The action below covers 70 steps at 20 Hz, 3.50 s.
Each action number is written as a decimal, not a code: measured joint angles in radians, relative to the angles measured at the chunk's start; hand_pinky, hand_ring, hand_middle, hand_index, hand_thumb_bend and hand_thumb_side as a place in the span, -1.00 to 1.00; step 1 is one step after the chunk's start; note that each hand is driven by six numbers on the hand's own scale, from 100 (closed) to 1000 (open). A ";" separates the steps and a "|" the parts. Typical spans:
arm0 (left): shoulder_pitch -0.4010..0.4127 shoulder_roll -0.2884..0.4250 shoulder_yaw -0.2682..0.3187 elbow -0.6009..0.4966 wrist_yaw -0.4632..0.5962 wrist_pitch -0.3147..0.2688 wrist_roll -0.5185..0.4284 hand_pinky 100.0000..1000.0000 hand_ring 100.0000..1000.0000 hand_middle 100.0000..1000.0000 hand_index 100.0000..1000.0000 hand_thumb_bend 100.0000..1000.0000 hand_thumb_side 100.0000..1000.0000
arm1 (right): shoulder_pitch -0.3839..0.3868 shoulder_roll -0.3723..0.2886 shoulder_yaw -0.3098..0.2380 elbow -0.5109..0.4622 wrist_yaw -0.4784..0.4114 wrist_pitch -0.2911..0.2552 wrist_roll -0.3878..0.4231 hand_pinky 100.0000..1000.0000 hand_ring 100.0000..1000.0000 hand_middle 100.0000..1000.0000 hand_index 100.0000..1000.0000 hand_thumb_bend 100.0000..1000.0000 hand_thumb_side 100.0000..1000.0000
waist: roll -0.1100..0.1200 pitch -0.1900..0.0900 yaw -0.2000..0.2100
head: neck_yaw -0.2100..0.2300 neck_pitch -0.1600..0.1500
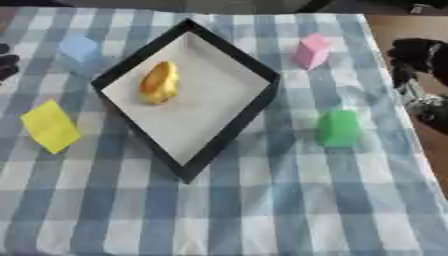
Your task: Pick up objects on the table and place them in the box.
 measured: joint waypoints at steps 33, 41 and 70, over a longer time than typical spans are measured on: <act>0.015 0.025 -0.002 0.006 -0.007 0.001 -0.003 0.64 0.46 0.36 0.76 -0.95 0.68 | -0.199 -0.392 0.292 0.080 -0.049 0.076 0.279 0.78 0.71 0.59 0.77 -0.70 -0.26 | -0.027 -0.002 0.017 | -0.044 0.000; 0.010 0.025 -0.006 0.006 -0.007 0.001 -0.006 0.64 0.47 0.36 0.76 -0.95 0.68 | -0.235 -0.349 0.324 0.140 -0.030 0.062 0.355 0.82 0.74 0.60 0.79 -0.40 -0.60 | -0.027 -0.002 0.029 | -0.051 0.000; -0.020 0.015 -0.007 0.004 -0.003 0.003 -0.009 0.64 0.47 0.35 0.76 -0.96 0.68 | -0.293 -0.209 0.361 0.384 0.083 0.043 0.365 0.85 0.76 0.60 0.81 -0.45 -0.34 | -0.027 0.008 0.052 | -0.062 0.000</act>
